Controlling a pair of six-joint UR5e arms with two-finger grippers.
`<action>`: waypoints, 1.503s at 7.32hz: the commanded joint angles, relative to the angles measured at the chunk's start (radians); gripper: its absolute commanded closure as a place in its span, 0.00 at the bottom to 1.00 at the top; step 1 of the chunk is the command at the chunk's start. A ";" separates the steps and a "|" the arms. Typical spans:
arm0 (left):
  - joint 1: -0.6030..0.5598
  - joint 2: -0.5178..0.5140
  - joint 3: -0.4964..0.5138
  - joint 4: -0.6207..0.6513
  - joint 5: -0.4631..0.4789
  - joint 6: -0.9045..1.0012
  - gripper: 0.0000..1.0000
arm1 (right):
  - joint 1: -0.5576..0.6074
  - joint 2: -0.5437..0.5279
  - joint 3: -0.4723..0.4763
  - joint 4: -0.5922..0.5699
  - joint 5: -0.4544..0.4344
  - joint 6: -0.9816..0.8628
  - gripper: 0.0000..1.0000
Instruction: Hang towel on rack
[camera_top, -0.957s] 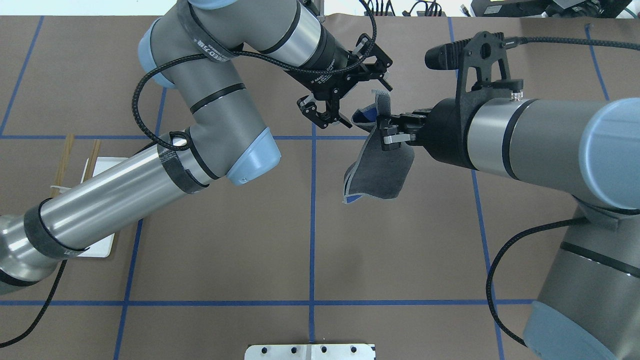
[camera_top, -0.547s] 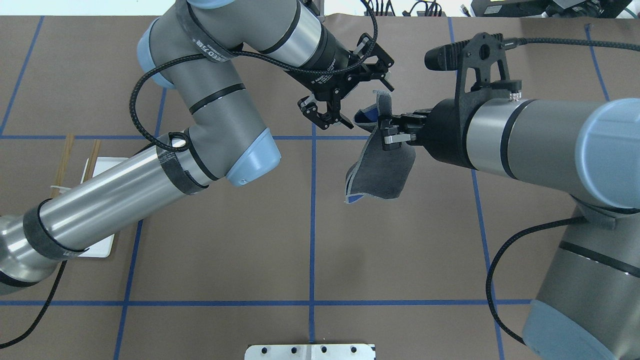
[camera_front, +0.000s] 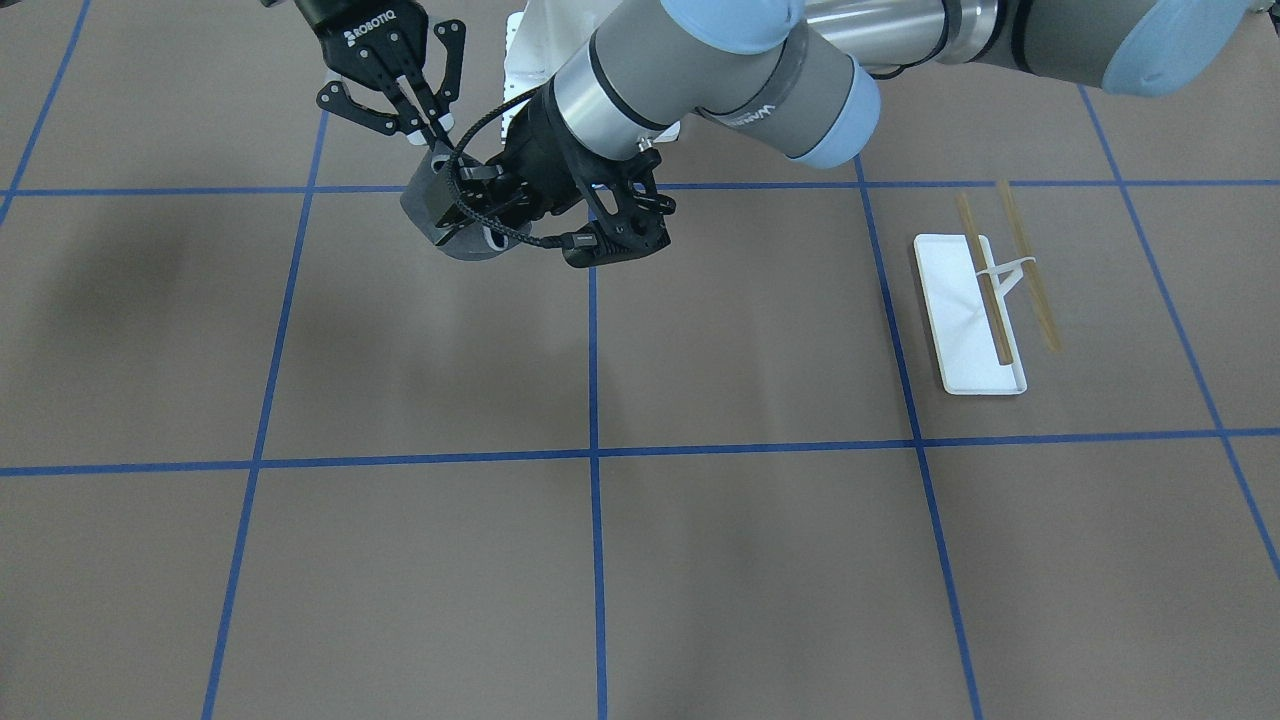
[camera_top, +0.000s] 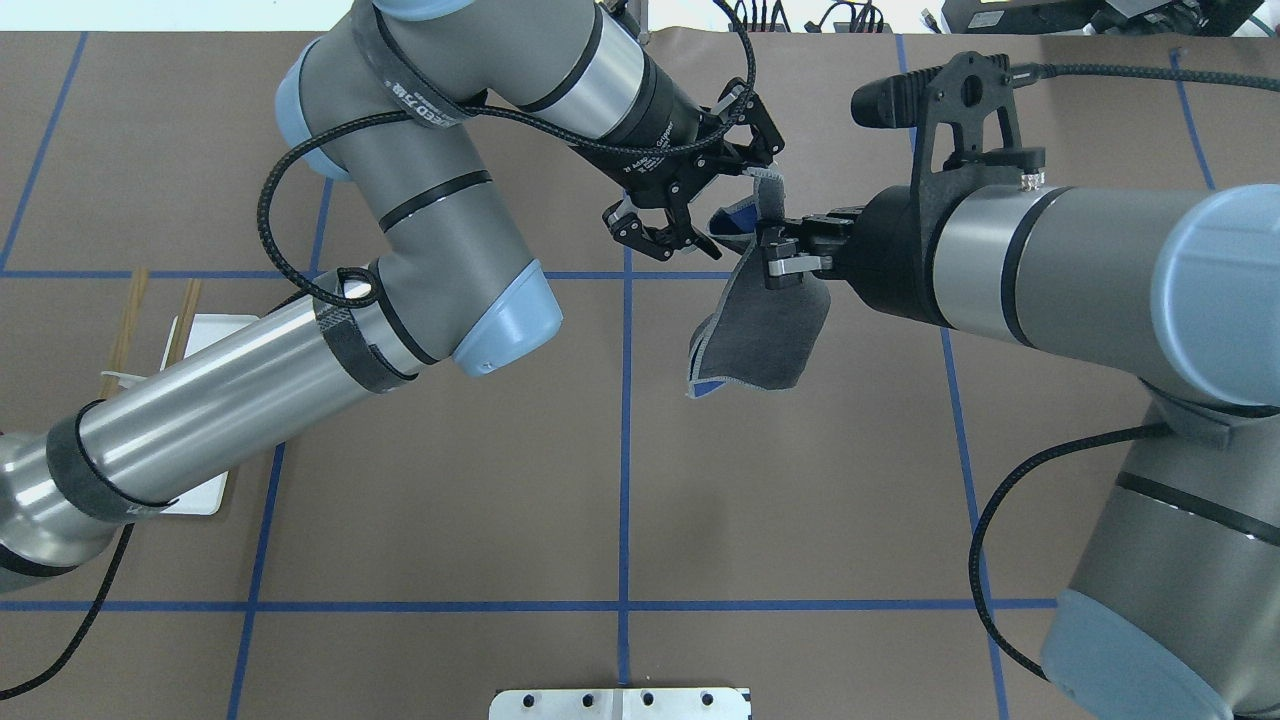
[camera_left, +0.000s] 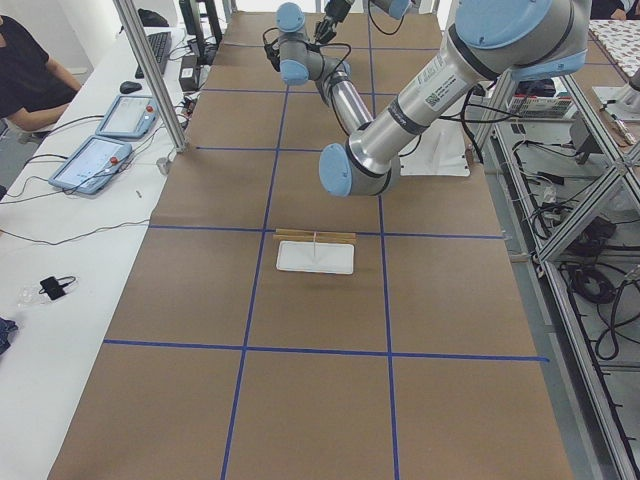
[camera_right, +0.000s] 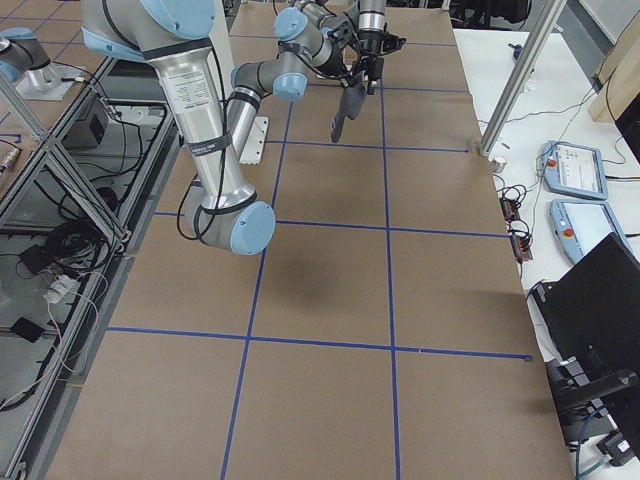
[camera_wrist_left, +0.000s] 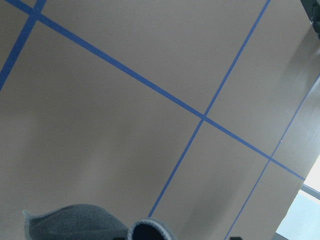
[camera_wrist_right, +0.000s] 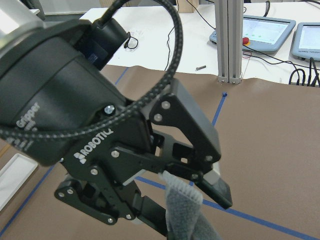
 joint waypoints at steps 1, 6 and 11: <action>0.000 0.002 0.001 0.000 -0.001 0.000 0.53 | 0.003 0.000 0.000 -0.001 0.000 0.000 1.00; -0.004 0.017 -0.013 0.003 -0.053 0.000 0.85 | 0.006 -0.014 0.002 -0.001 0.003 -0.001 1.00; -0.017 0.017 -0.033 0.003 -0.047 -0.072 1.00 | 0.005 -0.028 -0.001 -0.003 0.000 0.006 0.01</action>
